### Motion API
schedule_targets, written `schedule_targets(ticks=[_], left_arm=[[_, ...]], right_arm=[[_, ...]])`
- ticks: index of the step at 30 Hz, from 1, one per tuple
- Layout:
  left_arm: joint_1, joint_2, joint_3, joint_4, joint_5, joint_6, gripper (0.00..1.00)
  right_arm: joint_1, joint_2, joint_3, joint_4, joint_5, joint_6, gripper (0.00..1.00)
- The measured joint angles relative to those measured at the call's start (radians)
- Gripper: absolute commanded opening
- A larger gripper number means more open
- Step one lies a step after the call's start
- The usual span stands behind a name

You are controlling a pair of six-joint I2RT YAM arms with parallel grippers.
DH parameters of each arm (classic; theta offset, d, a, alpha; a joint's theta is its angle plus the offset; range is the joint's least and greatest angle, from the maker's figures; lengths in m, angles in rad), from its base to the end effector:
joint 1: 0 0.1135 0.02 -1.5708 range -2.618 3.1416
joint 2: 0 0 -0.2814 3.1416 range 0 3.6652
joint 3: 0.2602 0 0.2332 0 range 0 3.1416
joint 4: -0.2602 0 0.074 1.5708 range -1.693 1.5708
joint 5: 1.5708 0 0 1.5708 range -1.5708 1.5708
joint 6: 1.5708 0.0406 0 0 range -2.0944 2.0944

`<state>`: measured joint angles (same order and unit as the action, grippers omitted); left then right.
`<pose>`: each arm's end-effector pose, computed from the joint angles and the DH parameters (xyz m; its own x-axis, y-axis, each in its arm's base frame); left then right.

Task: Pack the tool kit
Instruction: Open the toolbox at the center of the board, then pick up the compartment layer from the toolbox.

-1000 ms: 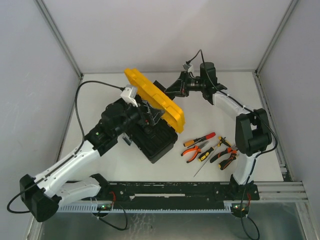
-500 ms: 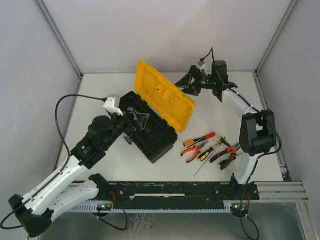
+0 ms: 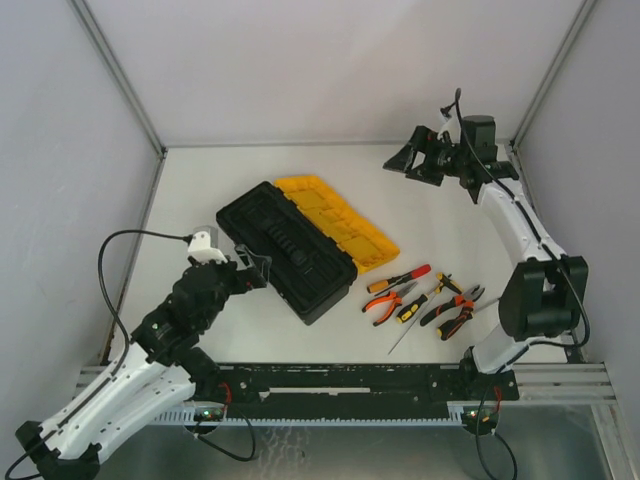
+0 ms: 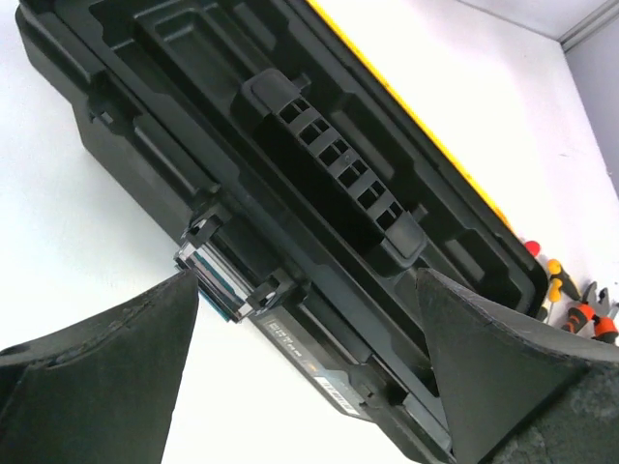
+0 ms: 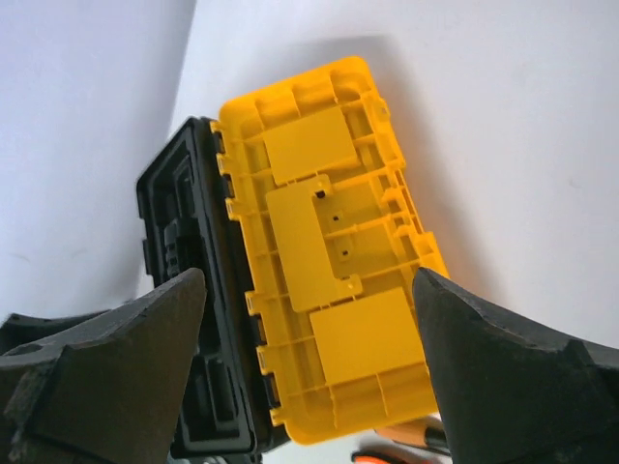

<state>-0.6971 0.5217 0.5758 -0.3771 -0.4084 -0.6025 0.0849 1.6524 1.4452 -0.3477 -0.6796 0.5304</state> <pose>0.0896 -0.0540 0.2905 -0.3708 -0.3679 -0.8528 0.1096 0.8944 -0.4335 0.3621 0.0564 0.3507 -0.7555 0.3306 -0.5657 -0.2504 0.6521 0.7156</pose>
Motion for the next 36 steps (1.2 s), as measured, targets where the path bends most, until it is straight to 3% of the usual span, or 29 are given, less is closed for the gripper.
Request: schedule_targets(ticks=[7, 14, 21, 27, 32, 36], left_arm=[[0.022, 0.008, -0.021, -0.024, -0.008, -0.02, 0.98], [0.108, 0.079, -0.022, -0.018, 0.05, -0.027, 0.94], [0.274, 0.087, -0.064, 0.05, 0.206, -0.043, 0.96], [0.311, 0.129, -0.064, 0.116, 0.31, -0.043, 0.96], [0.312, 0.18, -0.064, 0.163, 0.372, -0.044, 0.95], [0.315, 0.212, -0.064, 0.188, 0.393, -0.047, 0.95]], right_arm=[[0.172, -0.169, -0.02, -0.121, 0.164, -0.138, 0.85], [0.502, -0.259, -0.224, -0.14, 0.347, -0.171, 0.69], [0.713, -0.31, -0.389, -0.143, 0.529, -0.138, 0.85], [0.791, -0.426, -0.507, -0.164, 0.651, -0.01, 0.95], [0.771, -0.482, -0.6, -0.084, 0.6, 0.097, 0.83], [0.712, -0.409, -0.591, 0.024, 0.5, 0.138, 0.77]])
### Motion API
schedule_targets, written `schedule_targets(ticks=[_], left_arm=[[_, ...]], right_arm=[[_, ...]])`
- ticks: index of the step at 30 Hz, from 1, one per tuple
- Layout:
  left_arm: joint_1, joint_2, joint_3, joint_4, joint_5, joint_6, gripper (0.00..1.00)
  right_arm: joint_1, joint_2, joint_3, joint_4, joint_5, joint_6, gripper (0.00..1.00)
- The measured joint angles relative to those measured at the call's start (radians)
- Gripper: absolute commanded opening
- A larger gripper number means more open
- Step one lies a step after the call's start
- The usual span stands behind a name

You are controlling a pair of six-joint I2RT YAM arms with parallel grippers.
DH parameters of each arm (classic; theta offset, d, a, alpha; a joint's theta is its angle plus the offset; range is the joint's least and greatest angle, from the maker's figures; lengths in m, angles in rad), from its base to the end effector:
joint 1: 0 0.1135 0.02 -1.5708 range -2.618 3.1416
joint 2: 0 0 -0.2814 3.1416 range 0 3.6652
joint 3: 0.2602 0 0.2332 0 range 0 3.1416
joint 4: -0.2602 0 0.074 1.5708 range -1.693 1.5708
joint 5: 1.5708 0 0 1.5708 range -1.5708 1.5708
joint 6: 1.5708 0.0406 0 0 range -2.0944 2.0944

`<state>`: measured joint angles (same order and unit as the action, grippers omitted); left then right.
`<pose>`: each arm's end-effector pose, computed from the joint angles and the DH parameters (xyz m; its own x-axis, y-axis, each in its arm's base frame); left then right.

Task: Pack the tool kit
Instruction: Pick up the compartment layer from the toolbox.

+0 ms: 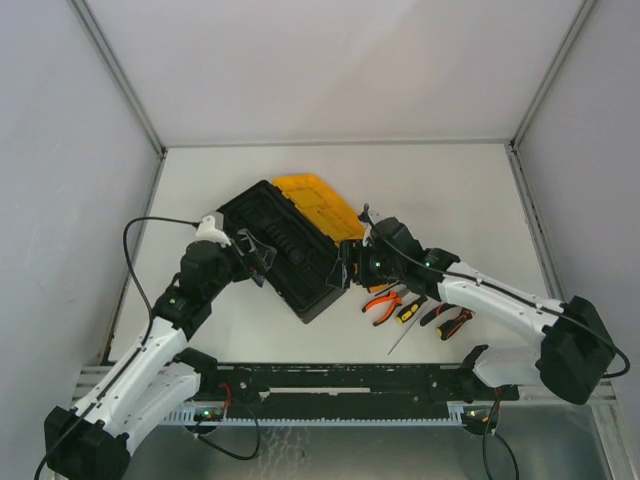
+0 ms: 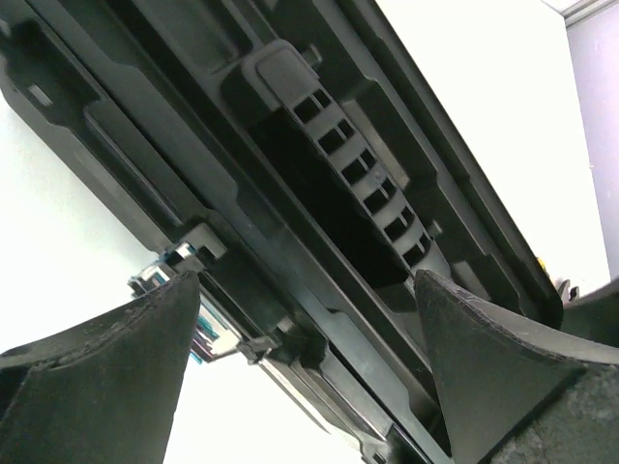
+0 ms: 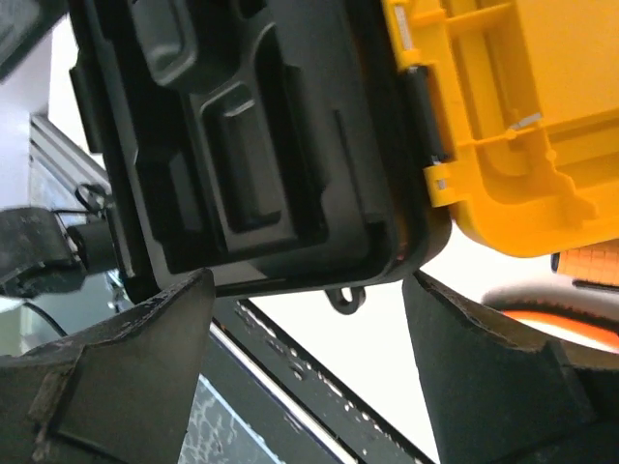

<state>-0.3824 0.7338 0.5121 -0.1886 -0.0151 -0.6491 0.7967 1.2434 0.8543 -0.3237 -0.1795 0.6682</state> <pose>0.1386 -0.0551 0.2652 -0.5126 -0.4453 -0.7342 0.0633 0.8331 -0.5495 0.1675 0.1817 0.2755 -0.8533 -0.0007 -0.5215 -0.3431 0.7538 0.5604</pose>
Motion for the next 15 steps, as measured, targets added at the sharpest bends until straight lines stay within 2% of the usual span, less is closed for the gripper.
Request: schedule_targets(ticks=[5, 10, 15], left_arm=[[0.026, 0.029, 0.0, 0.031, 0.02, -0.005, 0.94], [0.105, 0.138, 0.003, 0.097, 0.082, -0.006, 0.92], [0.124, 0.212, 0.004, 0.115, 0.139, -0.005, 0.95]], right_arm=[[-0.108, 0.11, 0.026, 0.08, -0.122, 0.016, 0.75], [-0.175, 0.264, 0.158, 0.096, -0.229, -0.005, 0.73], [-0.196, 0.358, 0.294, 0.066, -0.196, -0.069, 0.77]])
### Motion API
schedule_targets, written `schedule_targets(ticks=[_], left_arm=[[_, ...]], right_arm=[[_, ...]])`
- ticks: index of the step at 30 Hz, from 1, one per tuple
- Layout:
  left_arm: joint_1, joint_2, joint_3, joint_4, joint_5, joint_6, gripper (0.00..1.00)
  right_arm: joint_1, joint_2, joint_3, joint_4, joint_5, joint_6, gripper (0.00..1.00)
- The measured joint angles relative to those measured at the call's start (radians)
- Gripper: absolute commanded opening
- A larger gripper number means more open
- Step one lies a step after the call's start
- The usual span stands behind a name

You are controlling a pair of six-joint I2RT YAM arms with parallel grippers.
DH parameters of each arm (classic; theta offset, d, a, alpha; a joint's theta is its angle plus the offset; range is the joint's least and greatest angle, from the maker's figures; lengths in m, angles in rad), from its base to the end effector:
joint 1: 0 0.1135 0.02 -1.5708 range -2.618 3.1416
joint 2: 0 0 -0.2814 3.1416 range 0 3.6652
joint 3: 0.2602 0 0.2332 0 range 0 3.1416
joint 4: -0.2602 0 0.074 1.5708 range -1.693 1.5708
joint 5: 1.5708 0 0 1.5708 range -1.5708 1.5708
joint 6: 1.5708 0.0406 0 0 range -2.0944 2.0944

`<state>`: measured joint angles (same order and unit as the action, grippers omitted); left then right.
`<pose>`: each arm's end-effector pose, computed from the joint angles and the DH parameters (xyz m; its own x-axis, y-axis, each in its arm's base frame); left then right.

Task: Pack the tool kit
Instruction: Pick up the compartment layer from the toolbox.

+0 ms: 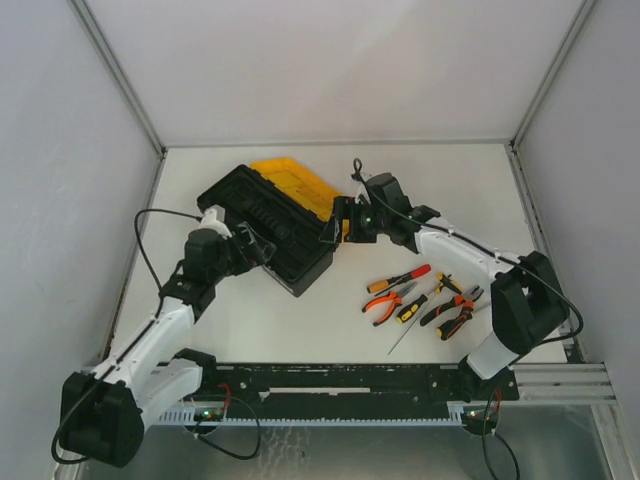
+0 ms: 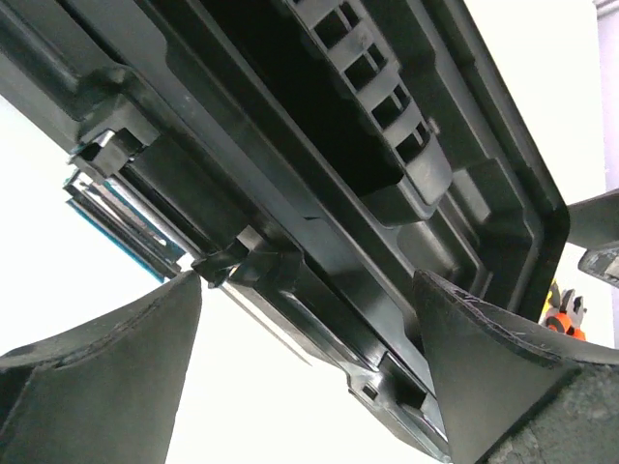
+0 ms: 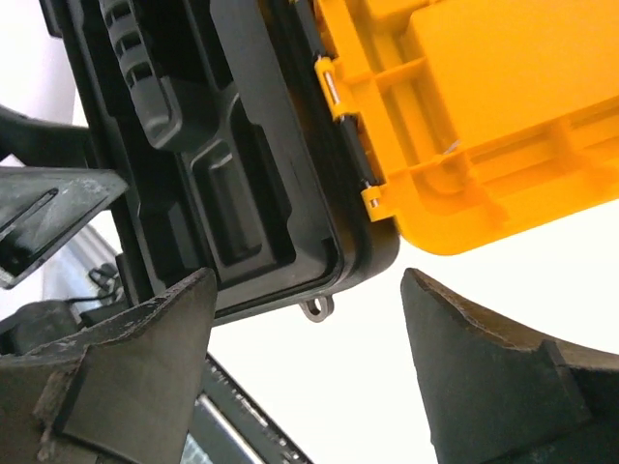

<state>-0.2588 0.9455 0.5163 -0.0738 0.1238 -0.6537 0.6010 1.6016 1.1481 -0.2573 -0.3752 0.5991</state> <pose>0.1778 -0.0523 0.2473 -0.5880 -0.4686 -0.6593 0.0013 0.8146 -0.5801 0.2739 0.2058 0.2770 -0.8702 0.0395 -0.4910 -0.3202 0.7121 0.6248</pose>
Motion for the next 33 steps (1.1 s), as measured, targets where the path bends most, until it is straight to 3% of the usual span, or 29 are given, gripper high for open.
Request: schedule_targets(ticks=[6, 12, 16, 23, 29, 33], left_arm=[[0.007, -0.156, 0.0, -0.075, -0.105, -0.005, 0.99], [0.011, -0.476, -0.02, -0.185, -0.317, -0.056, 1.0], [0.011, -0.639, -0.026, -0.294, -0.412, -0.071, 1.0], [0.011, -0.818, -0.021, -0.483, -0.484, -0.064, 1.0], [0.011, -0.848, 0.039, -0.6, -0.506, -0.014, 1.0], [0.011, -0.85, 0.095, -0.638, -0.515, 0.024, 1.0]], right_arm=[[0.008, -0.093, 0.035, -0.063, 0.162, -0.131, 0.77], [0.099, -0.062, 0.211, -0.076, 0.243, -0.317, 0.76], [0.197, 0.059, 0.385, -0.069, 0.27, -0.436, 0.74], [0.254, 0.375, 0.746, -0.142, 0.239, -0.517, 0.7], [0.267, 0.608, 1.059, -0.296, 0.243, -0.568, 0.64], [0.286, 0.665, 1.107, -0.369, 0.266, -0.594, 0.63]])
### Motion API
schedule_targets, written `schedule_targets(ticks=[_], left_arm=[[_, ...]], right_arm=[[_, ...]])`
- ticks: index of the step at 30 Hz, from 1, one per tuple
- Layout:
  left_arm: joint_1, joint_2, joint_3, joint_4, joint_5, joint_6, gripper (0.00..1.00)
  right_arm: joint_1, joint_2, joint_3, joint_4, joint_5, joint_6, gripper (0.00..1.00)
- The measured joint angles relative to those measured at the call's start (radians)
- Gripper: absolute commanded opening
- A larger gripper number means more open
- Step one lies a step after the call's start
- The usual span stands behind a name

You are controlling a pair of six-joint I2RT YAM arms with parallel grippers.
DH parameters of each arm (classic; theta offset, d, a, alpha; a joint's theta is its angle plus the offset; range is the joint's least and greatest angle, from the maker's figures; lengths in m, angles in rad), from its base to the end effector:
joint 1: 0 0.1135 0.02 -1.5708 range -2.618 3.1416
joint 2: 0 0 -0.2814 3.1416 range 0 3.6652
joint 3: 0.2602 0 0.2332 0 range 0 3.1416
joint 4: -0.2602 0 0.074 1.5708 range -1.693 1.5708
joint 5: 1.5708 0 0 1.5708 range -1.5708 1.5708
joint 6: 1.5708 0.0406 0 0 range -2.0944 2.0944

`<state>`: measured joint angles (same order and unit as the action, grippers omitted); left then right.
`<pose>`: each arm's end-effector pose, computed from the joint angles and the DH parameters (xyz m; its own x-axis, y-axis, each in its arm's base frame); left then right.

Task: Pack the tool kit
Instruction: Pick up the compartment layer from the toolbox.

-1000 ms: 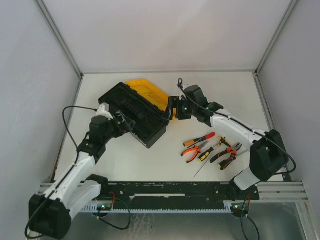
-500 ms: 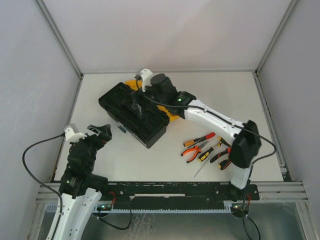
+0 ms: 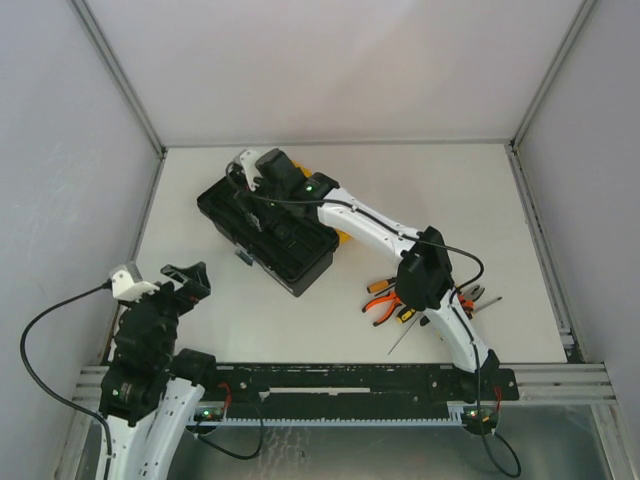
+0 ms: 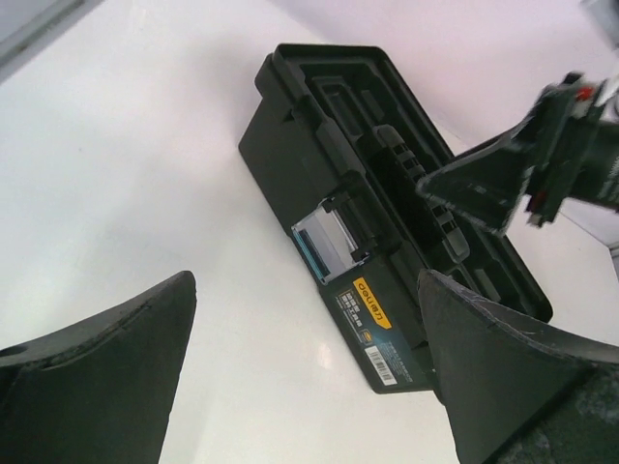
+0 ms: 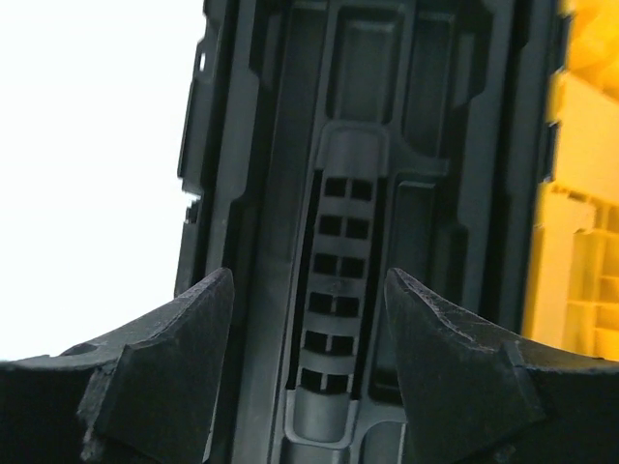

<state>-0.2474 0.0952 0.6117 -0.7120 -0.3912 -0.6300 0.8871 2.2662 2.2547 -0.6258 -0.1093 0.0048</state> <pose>0.0189 0.0112 0.2820 -0.0719 -0.5436 -0.8363 -0.2211 0.8263 -0.5181 0.3239 0.4045 0.3189 -0.3798 -0.4586 -0.8034 -0.8242 0.5621 0.0688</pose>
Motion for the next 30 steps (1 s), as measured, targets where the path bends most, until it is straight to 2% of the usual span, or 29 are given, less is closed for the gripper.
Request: schedule_targets(ticks=[5, 12, 18, 20, 22, 24, 30], left_arm=[[0.0, 0.0, 0.06, -0.035, -0.004, 0.069, 1.0], [0.0, -0.011, 0.076, -0.048, -0.026, 0.137, 1.0], [0.0, -0.013, 0.071, -0.054, -0.026, 0.154, 1.0], [0.0, -0.012, 0.07, -0.054, -0.026, 0.156, 1.0], [0.0, -0.012, 0.07, -0.054, -0.026, 0.161, 1.0], [0.0, -0.009, 0.07, -0.054, -0.026, 0.164, 1.0], [0.0, 0.012, 0.064, -0.053, -0.024, 0.171, 1.0]], right_arm=[[0.009, 0.033, 0.001, -0.039, 0.017, -0.009, 0.63], [-0.003, 0.085, 0.034, -0.045, 0.003, -0.006, 0.57], [-0.002, 0.138, 0.084, -0.038, 0.039, -0.015, 0.4], [-0.002, 0.14, 0.084, -0.035, 0.052, -0.015, 0.24], [-0.002, 0.14, 0.084, -0.032, 0.057, -0.006, 0.19], [-0.002, 0.14, 0.084, -0.031, 0.073, -0.003, 0.02], [0.01, 0.137, 0.084, -0.029, 0.101, -0.013, 0.0]])
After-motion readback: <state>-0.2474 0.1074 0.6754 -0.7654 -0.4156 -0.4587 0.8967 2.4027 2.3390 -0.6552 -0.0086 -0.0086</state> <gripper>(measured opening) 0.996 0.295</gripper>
